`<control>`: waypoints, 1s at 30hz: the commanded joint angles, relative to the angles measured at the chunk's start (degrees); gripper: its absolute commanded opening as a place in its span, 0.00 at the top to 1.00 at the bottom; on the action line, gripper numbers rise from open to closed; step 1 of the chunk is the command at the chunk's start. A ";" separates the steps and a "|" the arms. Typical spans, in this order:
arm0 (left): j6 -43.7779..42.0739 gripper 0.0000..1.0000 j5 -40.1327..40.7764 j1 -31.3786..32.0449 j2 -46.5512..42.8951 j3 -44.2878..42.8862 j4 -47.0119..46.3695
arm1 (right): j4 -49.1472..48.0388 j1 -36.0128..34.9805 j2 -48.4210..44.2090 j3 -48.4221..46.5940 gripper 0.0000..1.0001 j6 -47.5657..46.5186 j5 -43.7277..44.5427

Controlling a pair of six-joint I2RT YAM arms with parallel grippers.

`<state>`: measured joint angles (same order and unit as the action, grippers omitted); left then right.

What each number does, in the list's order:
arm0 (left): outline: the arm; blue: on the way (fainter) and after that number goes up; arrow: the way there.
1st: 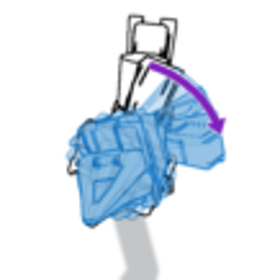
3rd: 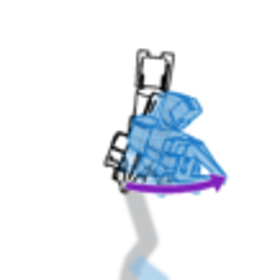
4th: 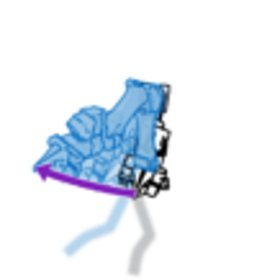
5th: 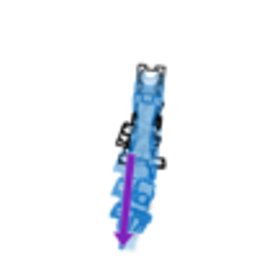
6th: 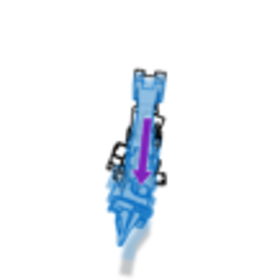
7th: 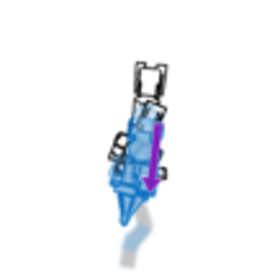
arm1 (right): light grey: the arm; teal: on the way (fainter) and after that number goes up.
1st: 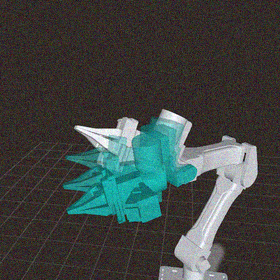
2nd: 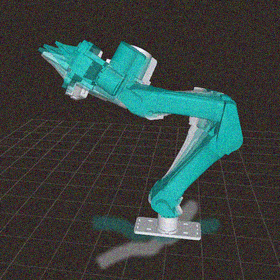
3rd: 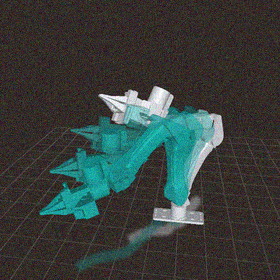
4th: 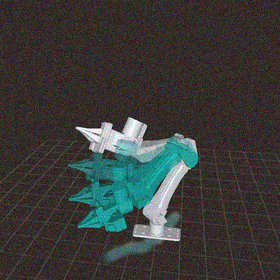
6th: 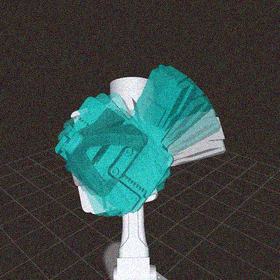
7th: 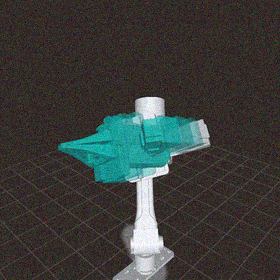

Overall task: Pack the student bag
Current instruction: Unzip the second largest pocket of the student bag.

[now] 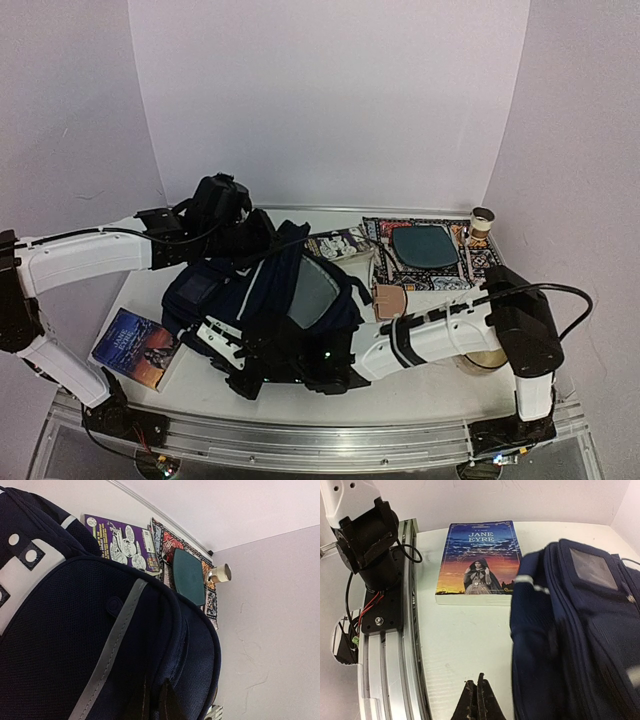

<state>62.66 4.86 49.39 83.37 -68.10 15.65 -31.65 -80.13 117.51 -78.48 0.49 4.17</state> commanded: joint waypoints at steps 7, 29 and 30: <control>-7.49 1.00 3.96 -0.44 -7.41 -1.08 -5.68 | 0.07 -0.14 -8.35 3.66 0.98 -1.00 10.36; -25.62 1.00 -11.19 -12.36 -11.45 -5.29 7.42 | 26.87 19.92 -34.89 21.15 0.02 28.61 21.12; -25.81 1.00 -12.98 -13.13 -11.13 -5.64 7.67 | 28.05 21.57 -34.71 21.76 0.02 30.20 20.71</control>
<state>38.48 -0.32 39.60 75.27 -68.66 26.72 -9.85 -63.53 84.65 -59.61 22.03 24.02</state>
